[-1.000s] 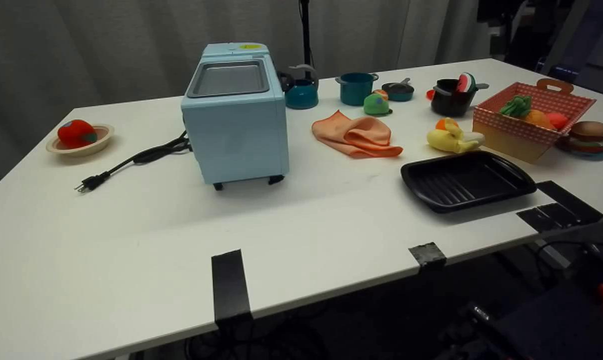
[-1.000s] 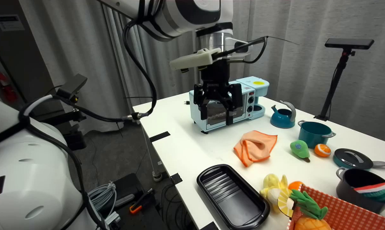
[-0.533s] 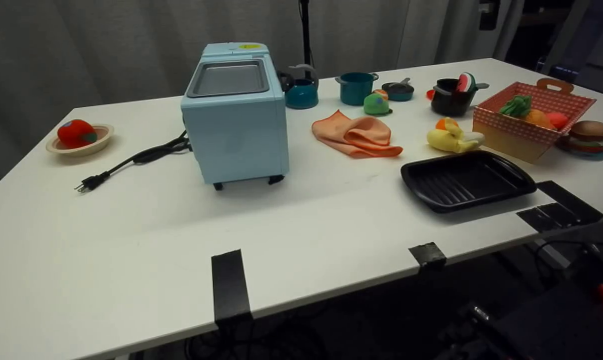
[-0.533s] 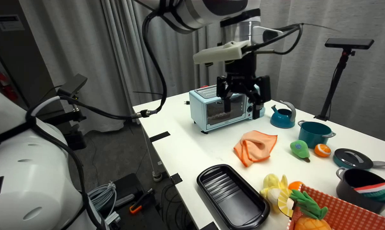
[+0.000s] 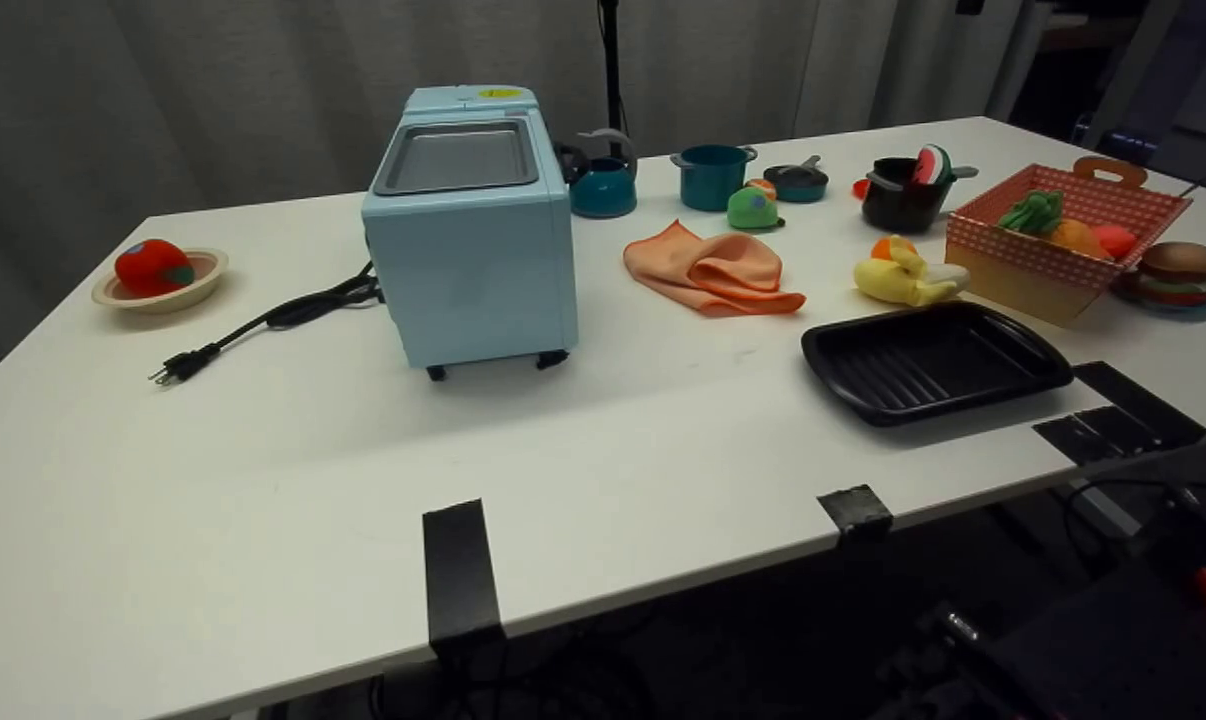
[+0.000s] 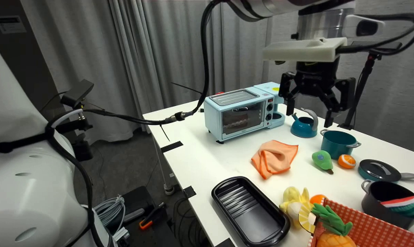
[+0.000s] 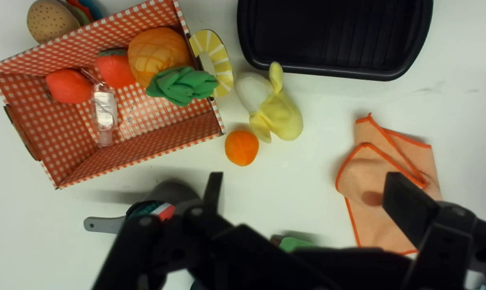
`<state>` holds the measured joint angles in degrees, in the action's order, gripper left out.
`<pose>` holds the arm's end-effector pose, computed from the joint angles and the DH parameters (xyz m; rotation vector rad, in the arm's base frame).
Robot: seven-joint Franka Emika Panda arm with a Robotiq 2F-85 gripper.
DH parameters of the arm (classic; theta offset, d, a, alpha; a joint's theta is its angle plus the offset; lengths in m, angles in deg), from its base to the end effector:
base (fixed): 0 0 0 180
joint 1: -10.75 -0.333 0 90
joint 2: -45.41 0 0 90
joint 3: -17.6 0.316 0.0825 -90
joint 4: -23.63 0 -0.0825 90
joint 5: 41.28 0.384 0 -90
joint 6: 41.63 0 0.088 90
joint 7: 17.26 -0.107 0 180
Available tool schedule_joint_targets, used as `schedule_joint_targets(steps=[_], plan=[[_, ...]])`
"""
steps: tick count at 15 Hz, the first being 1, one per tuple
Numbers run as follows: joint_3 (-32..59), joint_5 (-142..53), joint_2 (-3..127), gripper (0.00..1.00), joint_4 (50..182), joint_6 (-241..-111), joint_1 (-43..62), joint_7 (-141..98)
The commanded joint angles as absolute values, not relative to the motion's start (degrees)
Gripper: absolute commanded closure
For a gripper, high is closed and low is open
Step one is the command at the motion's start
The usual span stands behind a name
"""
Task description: Put the pineapple on the table
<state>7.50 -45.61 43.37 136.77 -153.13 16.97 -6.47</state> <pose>0.5243 -0.1597 0.4839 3.0758 -0.1061 -0.0134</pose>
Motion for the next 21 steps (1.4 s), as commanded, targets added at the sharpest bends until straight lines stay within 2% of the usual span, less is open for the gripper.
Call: schedule_joint_targets(steps=[1,12,21], plan=[[6.08,-40.46,49.44,0.00,131.63,-153.23,19.80,-2.08],[5.17,-34.20,63.09,0.00,130.24,-159.17,28.03,0.84],[5.81,-34.95,69.94,0.00,128.82,-158.67,30.95,-0.16]])
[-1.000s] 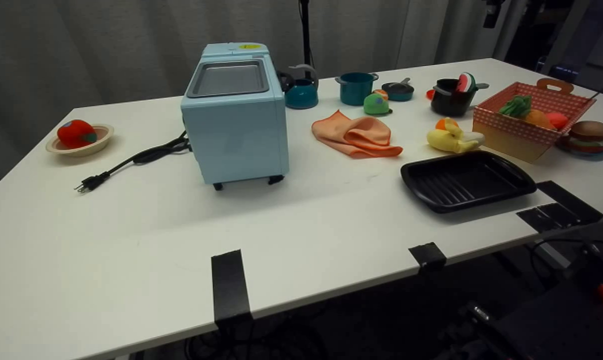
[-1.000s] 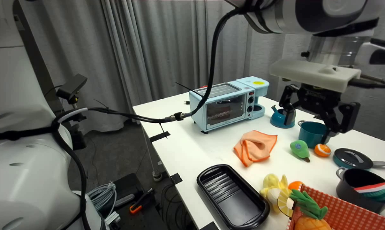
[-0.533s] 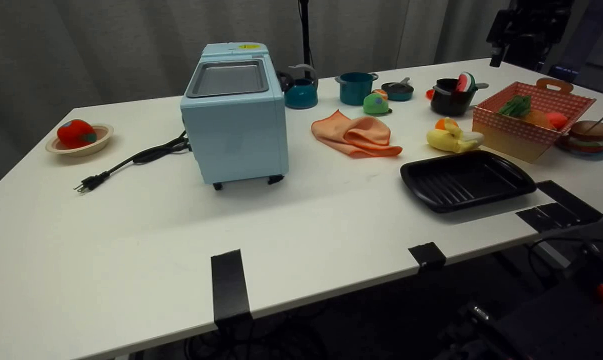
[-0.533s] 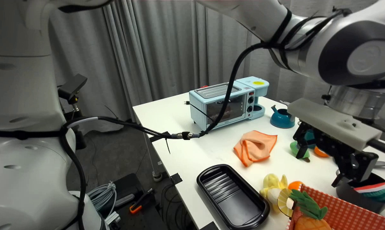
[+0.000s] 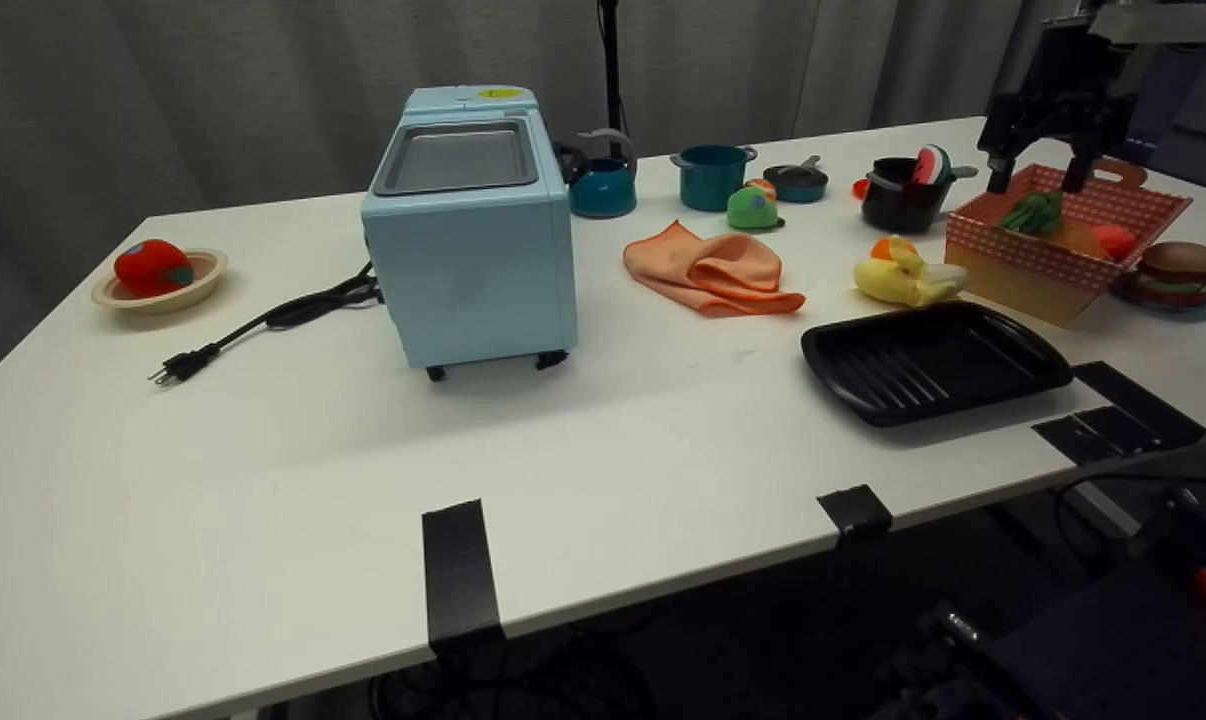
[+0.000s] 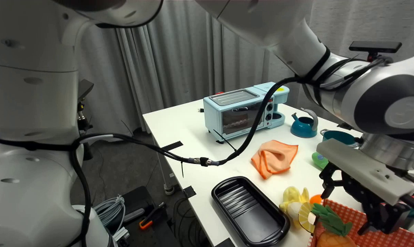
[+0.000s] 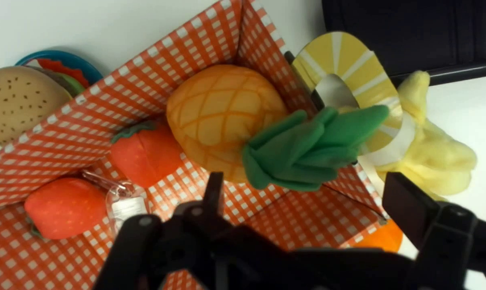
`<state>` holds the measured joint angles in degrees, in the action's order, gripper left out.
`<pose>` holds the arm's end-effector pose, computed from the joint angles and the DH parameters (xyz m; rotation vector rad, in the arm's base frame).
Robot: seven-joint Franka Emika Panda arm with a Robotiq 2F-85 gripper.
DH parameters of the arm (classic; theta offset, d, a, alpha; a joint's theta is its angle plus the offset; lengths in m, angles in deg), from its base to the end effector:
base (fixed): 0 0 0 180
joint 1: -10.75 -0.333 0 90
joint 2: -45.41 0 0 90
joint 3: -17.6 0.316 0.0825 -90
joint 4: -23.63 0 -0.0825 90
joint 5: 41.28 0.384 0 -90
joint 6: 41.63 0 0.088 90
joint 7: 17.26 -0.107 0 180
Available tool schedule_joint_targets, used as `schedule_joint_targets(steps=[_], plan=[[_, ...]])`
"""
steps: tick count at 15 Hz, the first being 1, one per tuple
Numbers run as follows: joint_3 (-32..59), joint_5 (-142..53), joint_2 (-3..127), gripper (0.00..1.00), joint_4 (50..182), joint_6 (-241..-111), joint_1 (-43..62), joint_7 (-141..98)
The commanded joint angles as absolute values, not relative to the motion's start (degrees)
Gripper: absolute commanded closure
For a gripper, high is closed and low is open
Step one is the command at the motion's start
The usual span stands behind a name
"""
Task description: Put the pineapple on the table
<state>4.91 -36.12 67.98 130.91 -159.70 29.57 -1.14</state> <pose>0.5259 -0.3090 0.2929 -3.0234 0.4734 0.2795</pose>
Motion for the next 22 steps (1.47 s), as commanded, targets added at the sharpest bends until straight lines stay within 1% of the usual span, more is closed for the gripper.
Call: schedule_joint_targets(steps=[1,4,6,7,8,10,15,16,17,18,19,22], plan=[[5.99,-34.98,70.05,0.00,128.93,-158.40,31.03,-0.04],[6.26,-35.26,69.78,0.00,129.82,-157.76,30.92,-0.10],[6.34,-35.31,69.75,0.26,129.86,-157.61,30.83,-0.49],[6.35,-35.33,69.74,0.32,129.83,-157.82,30.78,-0.71],[6.37,-35.22,69.65,0.42,129.79,-158.02,30.70,-1.07],[6.43,-35.12,69.50,0.58,129.77,-158.09,30.56,-1.61],[6.43,-35.40,68.78,0.95,129.66,-157.26,30.33,-2.63],[6.36,-35.51,68.15,0.99,129.65,-156.87,30.35,-2.56],[6.35,-35.55,67.49,1.00,129.59,-156.50,30.39,-2.29],[6.30,-35.55,66.72,1.00,129.56,-156.21,30.42,-2.09],[6.16,-35.67,65.59,0.97,129.59,-156.19,30.42,-1.92],[5.74,-35.95,61.95,0.97,129.31,-157.03,30.26,-1.74]])
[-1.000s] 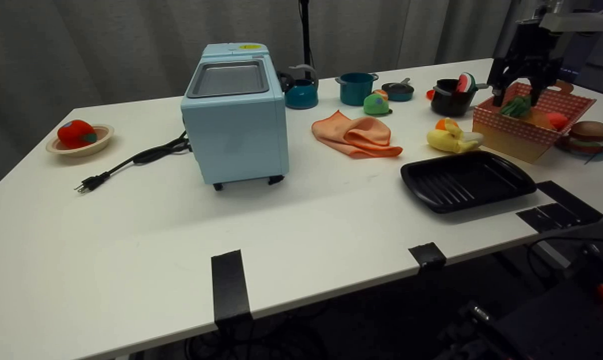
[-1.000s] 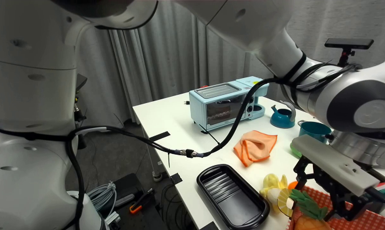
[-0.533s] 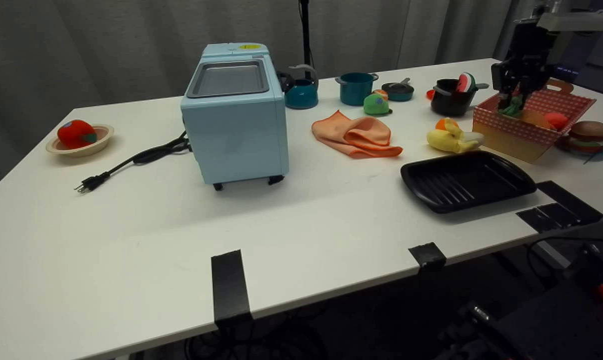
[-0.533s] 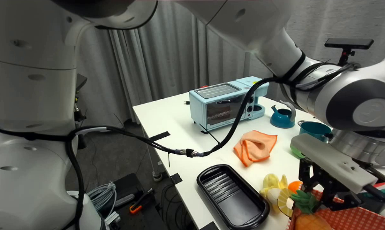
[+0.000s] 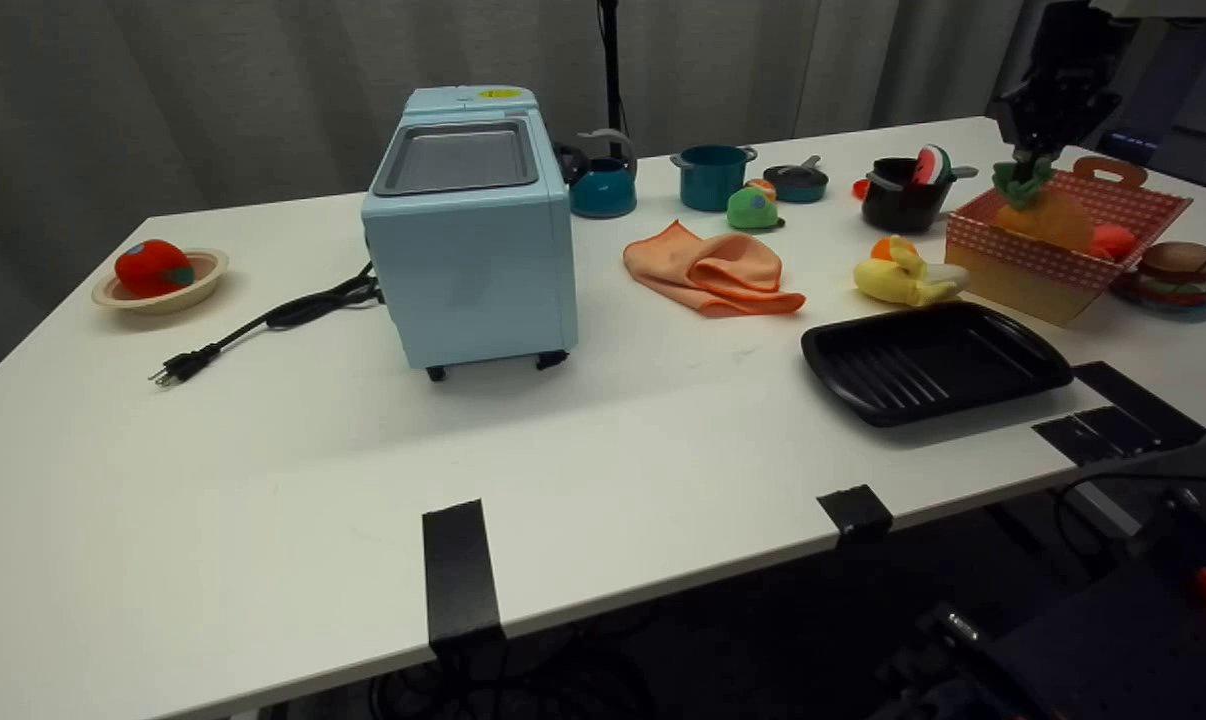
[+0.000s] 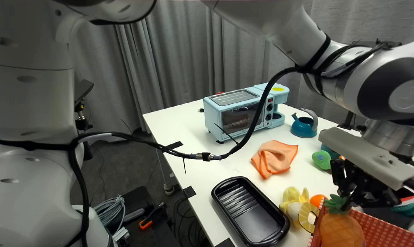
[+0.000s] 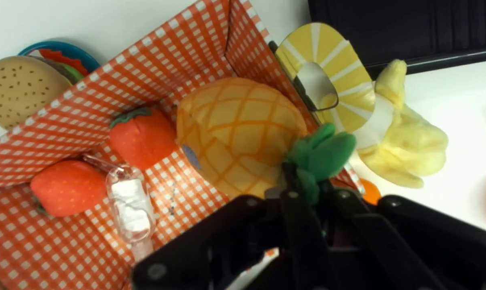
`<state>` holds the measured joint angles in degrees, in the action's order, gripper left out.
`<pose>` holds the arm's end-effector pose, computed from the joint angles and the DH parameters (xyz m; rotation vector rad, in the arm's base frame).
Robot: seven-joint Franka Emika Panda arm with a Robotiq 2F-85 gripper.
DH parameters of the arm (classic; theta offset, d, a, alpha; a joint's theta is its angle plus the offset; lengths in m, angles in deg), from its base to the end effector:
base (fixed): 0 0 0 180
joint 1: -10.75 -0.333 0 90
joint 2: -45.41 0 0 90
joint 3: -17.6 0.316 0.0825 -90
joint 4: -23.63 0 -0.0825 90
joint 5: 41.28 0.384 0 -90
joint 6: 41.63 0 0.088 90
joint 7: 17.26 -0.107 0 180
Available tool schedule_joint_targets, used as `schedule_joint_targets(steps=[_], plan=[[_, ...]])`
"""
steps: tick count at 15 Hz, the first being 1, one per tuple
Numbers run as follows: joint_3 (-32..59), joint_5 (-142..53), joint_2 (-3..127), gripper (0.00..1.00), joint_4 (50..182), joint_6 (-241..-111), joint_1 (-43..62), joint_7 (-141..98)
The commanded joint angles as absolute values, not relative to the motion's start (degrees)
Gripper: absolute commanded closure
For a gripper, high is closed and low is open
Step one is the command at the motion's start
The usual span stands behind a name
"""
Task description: Put the pineapple on the table
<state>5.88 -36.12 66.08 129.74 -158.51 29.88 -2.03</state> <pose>0.5333 -0.3047 0.3193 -3.0277 0.4779 0.2292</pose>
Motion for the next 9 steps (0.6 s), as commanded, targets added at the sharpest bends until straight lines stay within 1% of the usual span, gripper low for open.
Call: schedule_joint_targets(steps=[1,9], plan=[[5.59,-36.16,60.52,0.97,128.92,-157.27,30.06,-1.84],[5.77,-36.27,49.44,0.97,126.62,-160.36,27.85,-1.64]])
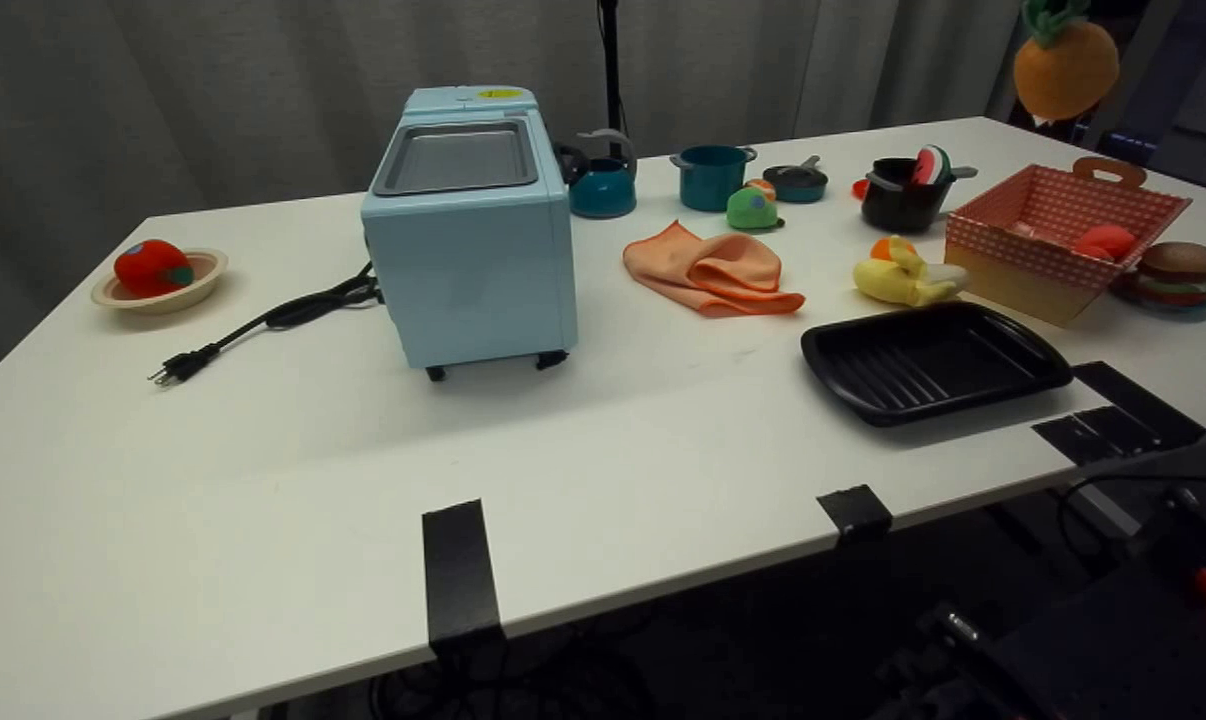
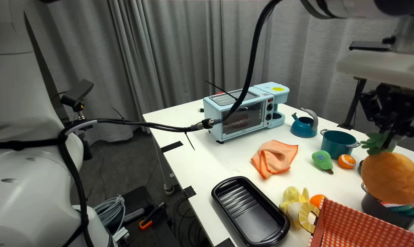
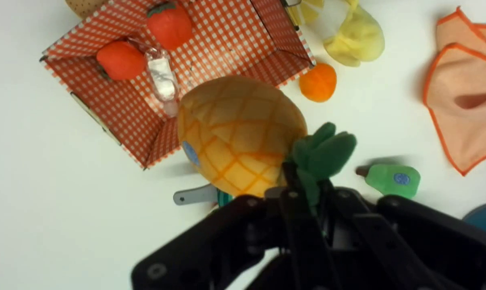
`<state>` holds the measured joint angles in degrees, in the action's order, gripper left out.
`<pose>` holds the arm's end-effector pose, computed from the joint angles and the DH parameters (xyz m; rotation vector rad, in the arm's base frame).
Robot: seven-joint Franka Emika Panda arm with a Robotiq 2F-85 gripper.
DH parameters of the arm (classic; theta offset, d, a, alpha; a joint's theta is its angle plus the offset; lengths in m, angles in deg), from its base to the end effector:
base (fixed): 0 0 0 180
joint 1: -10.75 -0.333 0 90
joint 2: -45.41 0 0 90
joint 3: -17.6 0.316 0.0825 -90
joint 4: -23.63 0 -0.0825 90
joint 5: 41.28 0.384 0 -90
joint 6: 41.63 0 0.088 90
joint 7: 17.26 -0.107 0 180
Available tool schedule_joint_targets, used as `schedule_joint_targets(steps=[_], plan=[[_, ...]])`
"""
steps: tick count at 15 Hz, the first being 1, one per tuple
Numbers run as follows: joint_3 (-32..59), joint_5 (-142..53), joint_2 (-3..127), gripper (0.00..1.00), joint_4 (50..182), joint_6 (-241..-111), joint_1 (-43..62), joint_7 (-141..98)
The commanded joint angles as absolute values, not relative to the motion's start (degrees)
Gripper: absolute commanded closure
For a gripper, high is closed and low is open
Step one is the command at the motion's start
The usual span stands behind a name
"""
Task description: Put the pineapple on the table
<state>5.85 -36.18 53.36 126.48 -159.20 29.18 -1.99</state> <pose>0.5353 -0.2995 0.4812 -3.0989 0.4573 -0.2079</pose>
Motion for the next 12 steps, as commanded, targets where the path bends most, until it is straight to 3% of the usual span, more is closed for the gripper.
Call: schedule_joint_targets(steps=[1,12], plan=[[5.93,-36.13,48.32,0.97,126.58,-160.88,27.42,-1.49],[9.81,-36.05,41.55,0.97,130.81,-165.48,20.11,-0.90]])
